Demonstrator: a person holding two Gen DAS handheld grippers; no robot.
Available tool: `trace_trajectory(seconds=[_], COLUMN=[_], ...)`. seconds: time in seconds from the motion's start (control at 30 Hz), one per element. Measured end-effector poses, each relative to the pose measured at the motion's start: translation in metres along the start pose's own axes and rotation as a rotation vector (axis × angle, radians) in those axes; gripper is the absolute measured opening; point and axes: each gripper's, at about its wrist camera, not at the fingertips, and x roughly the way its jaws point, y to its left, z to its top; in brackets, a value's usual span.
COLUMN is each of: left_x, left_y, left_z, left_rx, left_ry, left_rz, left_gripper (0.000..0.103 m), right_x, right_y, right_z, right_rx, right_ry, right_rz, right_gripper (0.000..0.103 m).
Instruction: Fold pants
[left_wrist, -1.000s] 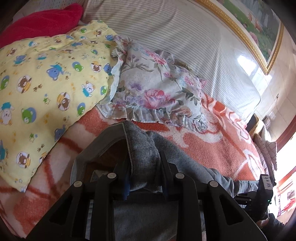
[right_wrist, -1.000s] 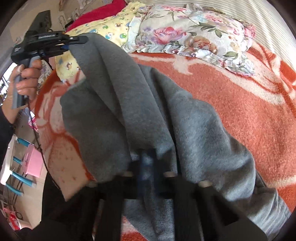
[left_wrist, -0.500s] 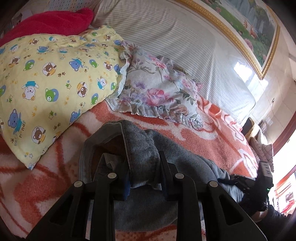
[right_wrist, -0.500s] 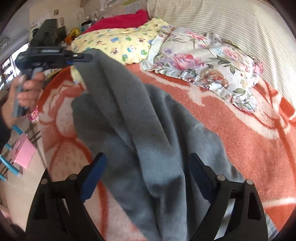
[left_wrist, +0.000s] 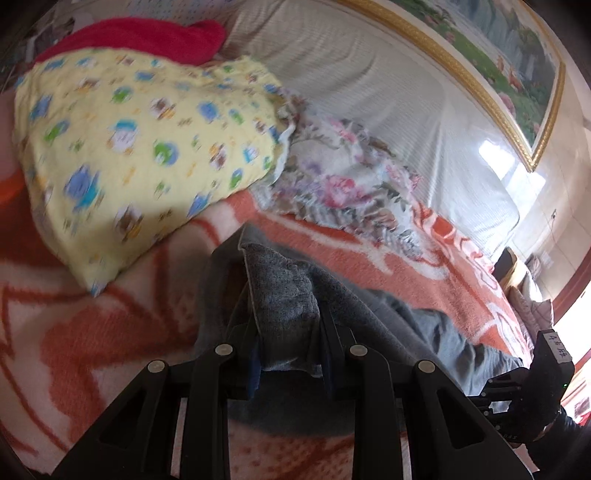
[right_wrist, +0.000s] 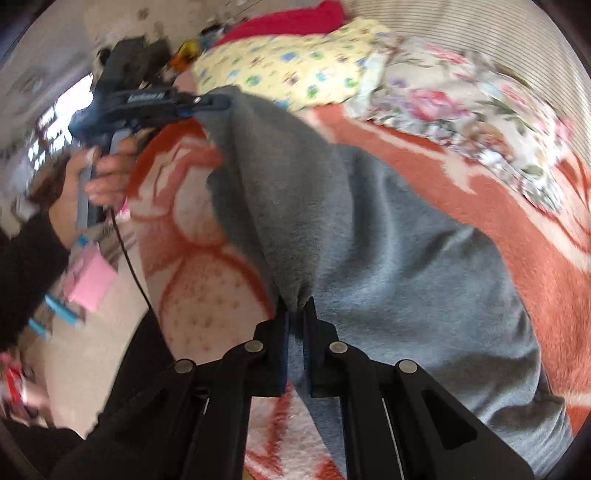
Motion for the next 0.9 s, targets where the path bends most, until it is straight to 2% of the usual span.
trace_trajectory(seconds=[0.2,0.3,0.33,0.37,0.5,0.53,0.63,0.7,0.83,0.9], left_x=[0.026,0.021,0.017,0.010,-0.014,-0.019,-0.026,-0.024,-0.018,-0.010], left_y=[0.036,0.041,0.042,0.043,0.047,0.049,0.051,0.051,0.033,0.020], left_z=[-0.037,-0.048,-0.050,-0.052,-0.057,-0.058,-0.059,-0.062,-0.062,-0.058], left_rx=[-0.085,-0.115,-0.125,-0.139,-0.204,-0.231,-0.288,-0.348,-0.418,-0.413], left_ry=[0.084,0.071,0.061,0.044,-0.006,-0.011,-0.004,0.035,0.058,0.074], left_rz=[0.047,0.048,0.061,0.074,0.076,0.077,0.072,0.052,-0.018,-0.021], left_gripper=[0.030,0.033,0.038,0.043,0.049,0.055,0.061,0.064,0.065,0.075], right_x=[0.036,0.034,0.032,0.029,0.013,0.007,-0.008,-0.017,-0.030,-0.033], right_y=[-0.013,-0.017,-0.018,-0.019,-0.027,-0.031,-0.045,-0.055,-0.080,-0.092], right_z=[-0.011,-0.011,-0.009,-0.007,0.004,0.010,0.024,0.032,0.043,0.043], right_rx=[0.068,0.085,0.082,0.083,0.124,0.138,0.173,0.207,0.263,0.296], right_ry=[0.103,0.109,0.108,0.105,0.061,0.042,-0.006,-0.041,-0.083,-0.091], right_rz=[0.021,0.035,0.034,0.032,0.075,0.069,0.070,0.069,-0.023,-0.047], right_gripper=[0.012,0.016,0.018,0.020,0.025,0.025,0.029,0.031,0.040,0.040])
